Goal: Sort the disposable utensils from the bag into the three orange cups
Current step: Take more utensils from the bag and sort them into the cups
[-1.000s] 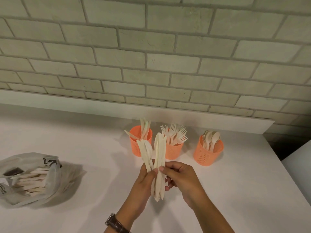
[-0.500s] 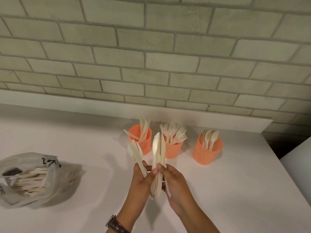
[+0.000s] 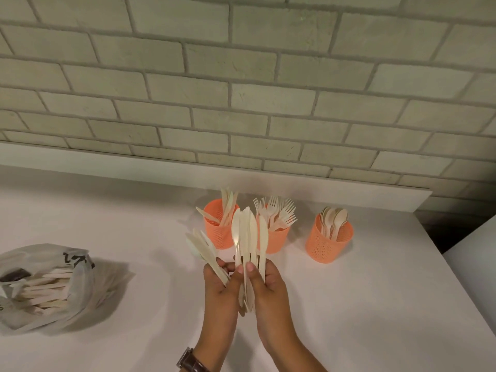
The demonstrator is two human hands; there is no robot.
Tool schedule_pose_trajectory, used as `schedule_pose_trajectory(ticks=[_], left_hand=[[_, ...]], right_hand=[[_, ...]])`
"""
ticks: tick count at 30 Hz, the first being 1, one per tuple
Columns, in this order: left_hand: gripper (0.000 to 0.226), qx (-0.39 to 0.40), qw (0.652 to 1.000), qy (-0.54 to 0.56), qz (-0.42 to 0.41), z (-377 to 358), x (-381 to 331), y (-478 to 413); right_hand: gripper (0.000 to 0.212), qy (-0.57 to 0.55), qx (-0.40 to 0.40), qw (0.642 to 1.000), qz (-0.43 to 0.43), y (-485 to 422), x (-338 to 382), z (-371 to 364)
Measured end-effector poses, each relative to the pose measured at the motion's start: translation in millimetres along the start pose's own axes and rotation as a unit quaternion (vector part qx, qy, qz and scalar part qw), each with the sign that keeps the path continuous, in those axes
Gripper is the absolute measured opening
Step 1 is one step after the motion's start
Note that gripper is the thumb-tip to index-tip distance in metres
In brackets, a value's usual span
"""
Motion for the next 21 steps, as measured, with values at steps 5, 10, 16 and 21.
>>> schedule_pose_trajectory(ticks=[5, 10, 16, 21], left_hand=[[0.024, 0.000, 0.998, -0.054, -0.029, 9, -10, -8], [0.028, -0.002, 0.989, -0.142, -0.042, 18, -13, -18], [0.016, 0.006, 0.952, -0.287, -0.102, 31, -22, -19], [0.016, -0.010, 0.934, -0.335, -0.125, 35, -30, -23]], right_hand=[[0.016, 0.041, 0.072, 0.996, -0.018, -17, 3, 4], [0.011, 0.064, 0.148, 0.981, -0.104, -32, 3, 3], [0.018, 0.115, 0.229, 0.954, -0.155, -34, 5, -24], [0.015, 0.058, 0.256, 0.957, -0.123, -34, 1, -44]])
Point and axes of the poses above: each hand's wrist, its own y-axis away from the middle knuckle, its own z-axis out of the back of the hand, x = y × z, the point moved 6 cm from there along -y, towards the middle knuckle, and after that the axes turned 1 degree about x, right-handed, at the moved point
